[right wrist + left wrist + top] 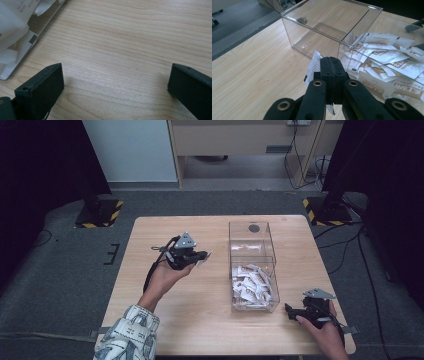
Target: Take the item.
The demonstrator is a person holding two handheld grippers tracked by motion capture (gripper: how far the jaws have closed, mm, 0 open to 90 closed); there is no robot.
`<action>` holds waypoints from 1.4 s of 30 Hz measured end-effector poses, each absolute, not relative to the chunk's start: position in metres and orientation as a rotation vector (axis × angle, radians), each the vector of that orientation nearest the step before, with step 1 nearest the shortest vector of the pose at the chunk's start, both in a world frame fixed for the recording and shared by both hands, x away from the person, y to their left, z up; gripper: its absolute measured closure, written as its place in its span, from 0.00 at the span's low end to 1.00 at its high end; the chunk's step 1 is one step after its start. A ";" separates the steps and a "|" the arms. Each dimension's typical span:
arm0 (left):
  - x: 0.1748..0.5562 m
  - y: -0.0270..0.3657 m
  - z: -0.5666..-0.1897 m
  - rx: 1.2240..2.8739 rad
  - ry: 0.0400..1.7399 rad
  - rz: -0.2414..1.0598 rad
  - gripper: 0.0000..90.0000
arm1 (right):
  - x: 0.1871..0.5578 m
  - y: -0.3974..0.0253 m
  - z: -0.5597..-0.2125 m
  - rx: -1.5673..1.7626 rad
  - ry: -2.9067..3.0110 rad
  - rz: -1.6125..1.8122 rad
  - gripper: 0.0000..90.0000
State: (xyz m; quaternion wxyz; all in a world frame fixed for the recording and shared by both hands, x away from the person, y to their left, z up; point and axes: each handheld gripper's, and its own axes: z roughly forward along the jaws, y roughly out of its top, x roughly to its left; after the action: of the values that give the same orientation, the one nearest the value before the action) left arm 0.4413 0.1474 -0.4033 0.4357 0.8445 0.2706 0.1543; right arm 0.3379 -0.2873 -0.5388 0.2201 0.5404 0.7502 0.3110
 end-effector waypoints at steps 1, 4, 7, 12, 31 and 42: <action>0.441 0.148 -0.404 2.103 0.675 0.383 1.00 | 0.338 -0.287 -0.539 1.494 2.075 0.860 0.01; 0.442 0.150 -0.408 2.112 0.678 0.385 1.00 | 0.338 -0.287 -0.539 1.494 2.075 0.860 0.01; 0.441 0.149 -0.414 2.137 0.681 0.391 1.00 | 0.338 -0.287 -0.539 1.494 2.075 0.860 0.01; 0.440 0.149 -0.427 2.159 0.685 0.385 1.00 | 0.338 -0.287 -0.539 1.495 2.075 0.860 0.01; 0.447 0.172 -0.466 2.210 0.776 0.370 1.00 | 0.338 -0.287 -0.539 1.494 2.075 0.860 0.01; 0.451 0.196 -0.480 2.211 0.851 0.381 1.00 | 0.338 -0.287 -0.539 1.494 2.075 0.860 0.01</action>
State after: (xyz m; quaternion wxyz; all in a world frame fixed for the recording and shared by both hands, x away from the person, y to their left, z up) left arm 0.4513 0.1959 -0.4795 0.3625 0.8588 0.3304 0.1479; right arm 0.3379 -0.2873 -0.5389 0.2202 0.5403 0.7503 0.3110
